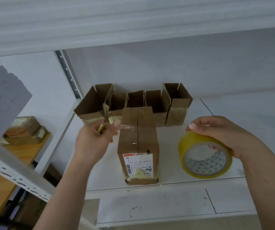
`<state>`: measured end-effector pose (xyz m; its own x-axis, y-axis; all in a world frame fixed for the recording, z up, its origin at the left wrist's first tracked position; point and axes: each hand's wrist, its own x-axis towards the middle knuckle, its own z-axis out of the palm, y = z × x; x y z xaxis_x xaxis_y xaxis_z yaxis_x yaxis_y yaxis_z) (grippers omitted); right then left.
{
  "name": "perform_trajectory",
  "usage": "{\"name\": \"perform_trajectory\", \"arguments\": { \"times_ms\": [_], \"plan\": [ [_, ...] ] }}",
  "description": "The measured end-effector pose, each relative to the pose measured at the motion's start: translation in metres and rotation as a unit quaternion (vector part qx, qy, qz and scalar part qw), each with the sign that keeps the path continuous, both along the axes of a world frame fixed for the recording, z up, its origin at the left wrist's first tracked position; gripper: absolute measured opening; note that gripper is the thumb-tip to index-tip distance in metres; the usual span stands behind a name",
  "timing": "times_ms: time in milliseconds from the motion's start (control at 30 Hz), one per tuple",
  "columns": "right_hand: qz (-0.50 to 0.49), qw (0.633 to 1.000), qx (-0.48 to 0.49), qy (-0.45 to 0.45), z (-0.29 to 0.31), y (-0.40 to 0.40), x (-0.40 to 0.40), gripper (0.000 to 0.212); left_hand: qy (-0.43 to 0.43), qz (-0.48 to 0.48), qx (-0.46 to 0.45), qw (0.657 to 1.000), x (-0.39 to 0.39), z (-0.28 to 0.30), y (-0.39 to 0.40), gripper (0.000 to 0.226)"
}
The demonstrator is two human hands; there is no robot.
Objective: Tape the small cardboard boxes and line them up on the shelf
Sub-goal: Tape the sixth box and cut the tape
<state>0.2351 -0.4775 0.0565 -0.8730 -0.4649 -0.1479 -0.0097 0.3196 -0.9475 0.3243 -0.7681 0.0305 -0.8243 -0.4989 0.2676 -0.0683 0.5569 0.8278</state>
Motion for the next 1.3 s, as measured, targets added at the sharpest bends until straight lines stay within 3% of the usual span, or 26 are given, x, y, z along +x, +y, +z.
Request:
{"name": "perform_trajectory", "arguments": {
  "times_ms": [200, 533, 700, 833, 1000, 1167, 1300],
  "plan": [
    [0.003, 0.995, 0.089, 0.038, -0.007, -0.016, 0.008, 0.04, -0.017, 0.031, -0.013, 0.999, 0.021, -0.027, -0.023, 0.039],
    [0.001, 0.994, 0.104, 0.022, -0.031, -0.029, 0.0, 0.044, -0.038, 0.03, -0.007, 0.999, 0.023, -0.057, -0.031, 0.024],
    [-0.012, 0.994, 0.105, 0.002, -0.059, -0.034, 0.001, 0.044, -0.033, 0.008, 0.13, 0.991, 0.021, -0.082, -0.017, 0.035],
    [-0.014, 0.994, 0.106, -0.003, -0.073, -0.044, 0.0, 0.026, -0.028, -0.001, 0.203, 0.979, 0.018, -0.099, 0.0, 0.046],
    [-0.008, 0.994, 0.11, -0.003, -0.077, -0.052, -0.001, 0.021, -0.034, -0.031, 0.22, 0.974, 0.016, -0.101, 0.009, 0.048],
    [-0.008, 0.994, 0.105, -0.007, -0.078, -0.051, -0.001, 0.023, -0.113, -0.021, 0.217, 0.969, 0.027, -0.121, 0.016, 0.057],
    [-0.01, 0.993, 0.115, -0.005, -0.081, -0.049, -0.002, 0.022, -0.093, -0.01, 0.223, 0.97, 0.032, -0.109, 0.009, 0.063]
  ]
}}
